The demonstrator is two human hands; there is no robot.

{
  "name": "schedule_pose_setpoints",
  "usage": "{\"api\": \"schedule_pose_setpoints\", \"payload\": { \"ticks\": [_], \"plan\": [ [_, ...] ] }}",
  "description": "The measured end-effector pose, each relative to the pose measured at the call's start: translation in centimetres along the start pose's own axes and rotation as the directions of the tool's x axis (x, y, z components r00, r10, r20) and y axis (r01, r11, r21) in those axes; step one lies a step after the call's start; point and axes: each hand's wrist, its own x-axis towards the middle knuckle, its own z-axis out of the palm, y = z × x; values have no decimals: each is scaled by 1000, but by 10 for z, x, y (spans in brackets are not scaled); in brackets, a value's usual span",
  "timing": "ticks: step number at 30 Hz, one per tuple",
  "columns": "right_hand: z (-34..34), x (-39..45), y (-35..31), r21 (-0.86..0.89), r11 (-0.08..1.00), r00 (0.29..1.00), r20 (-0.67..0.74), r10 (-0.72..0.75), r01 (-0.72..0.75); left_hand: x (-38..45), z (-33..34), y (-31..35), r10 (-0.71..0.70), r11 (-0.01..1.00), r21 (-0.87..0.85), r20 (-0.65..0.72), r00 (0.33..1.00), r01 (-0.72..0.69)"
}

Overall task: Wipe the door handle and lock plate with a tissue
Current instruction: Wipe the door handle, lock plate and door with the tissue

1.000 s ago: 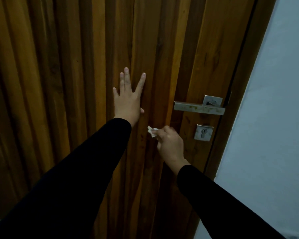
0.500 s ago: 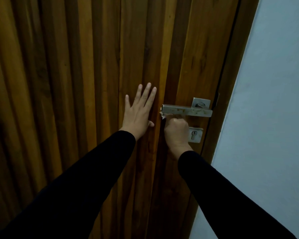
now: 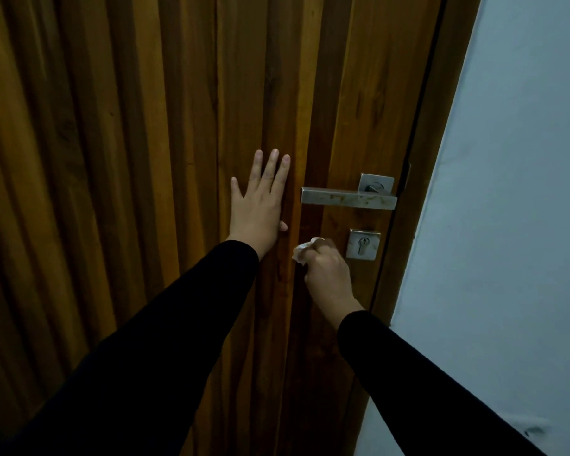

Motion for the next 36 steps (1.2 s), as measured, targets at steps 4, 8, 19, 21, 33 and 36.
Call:
{"api": "schedule_pose_setpoints", "payload": {
  "ticks": [4, 8, 19, 21, 33, 36],
  "plan": [
    [-18, -11, 5, 24, 996, 989, -124, -77, 81, 0, 1, 3, -7, 1000, -8, -6, 1000, 7],
    [-39, -5, 0, -14, 976, 917, -340, -208, 216, 0, 0, 2, -12, 1000, -8, 1, 1000, 12],
    [-79, 37, -5, -164, 893, 782, -435, -447, 419, 0, -2, 5, -32, 999, -9, 16, 999, 32],
    [-83, 43, -5, -189, 866, 778, -381, -500, 464, 0, -1, 5, -29, 1000, 5, 16, 999, 29],
    [-102, 53, 24, -308, 687, 693, -108, -712, 658, 0, -2, 5, -29, 1000, -9, 8, 1000, 29],
    [-107, 51, 32, -339, 674, 689, -94, -718, 656, 0, -2, 6, -35, 999, -5, 11, 999, 35]
  ]
}}
